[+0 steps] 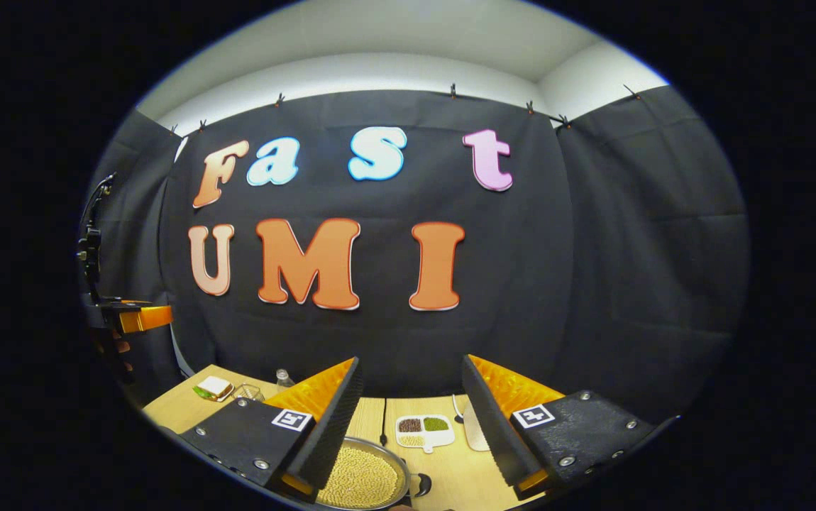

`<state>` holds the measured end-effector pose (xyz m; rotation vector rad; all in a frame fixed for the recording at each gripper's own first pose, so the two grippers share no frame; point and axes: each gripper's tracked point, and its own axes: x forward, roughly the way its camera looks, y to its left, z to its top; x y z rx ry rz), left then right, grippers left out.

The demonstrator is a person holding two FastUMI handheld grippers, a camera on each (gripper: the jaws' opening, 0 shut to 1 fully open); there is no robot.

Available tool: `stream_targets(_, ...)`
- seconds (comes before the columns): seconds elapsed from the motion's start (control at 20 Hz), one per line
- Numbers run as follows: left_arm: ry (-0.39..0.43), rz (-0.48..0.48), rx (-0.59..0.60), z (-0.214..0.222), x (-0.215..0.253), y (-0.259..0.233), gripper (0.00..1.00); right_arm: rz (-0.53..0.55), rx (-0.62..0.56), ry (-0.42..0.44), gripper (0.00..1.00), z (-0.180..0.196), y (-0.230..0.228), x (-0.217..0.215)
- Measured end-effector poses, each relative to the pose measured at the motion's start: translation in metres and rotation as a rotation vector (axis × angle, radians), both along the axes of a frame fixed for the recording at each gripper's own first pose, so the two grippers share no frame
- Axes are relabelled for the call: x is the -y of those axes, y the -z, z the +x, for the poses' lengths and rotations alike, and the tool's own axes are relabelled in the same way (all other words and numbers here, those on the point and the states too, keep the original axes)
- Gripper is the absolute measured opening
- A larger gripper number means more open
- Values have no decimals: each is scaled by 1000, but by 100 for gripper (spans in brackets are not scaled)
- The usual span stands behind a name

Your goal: First push the handle of the pot to place it horizontally, then grasp the pot with both hands and set it on the induction cooktop.

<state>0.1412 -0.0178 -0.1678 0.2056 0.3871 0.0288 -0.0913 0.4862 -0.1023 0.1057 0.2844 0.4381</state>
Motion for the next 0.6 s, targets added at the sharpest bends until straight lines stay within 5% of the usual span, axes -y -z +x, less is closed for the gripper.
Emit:
stream_targets(0.2, -15, -5, 160, -2, -15, -76, 81, -44, 123, 52, 98, 19, -45, 42)
stream_targets(0.6, 5, 44, 393, -18, -6, -208, 80, -40, 254, 88, 97, 29, -123, 79)
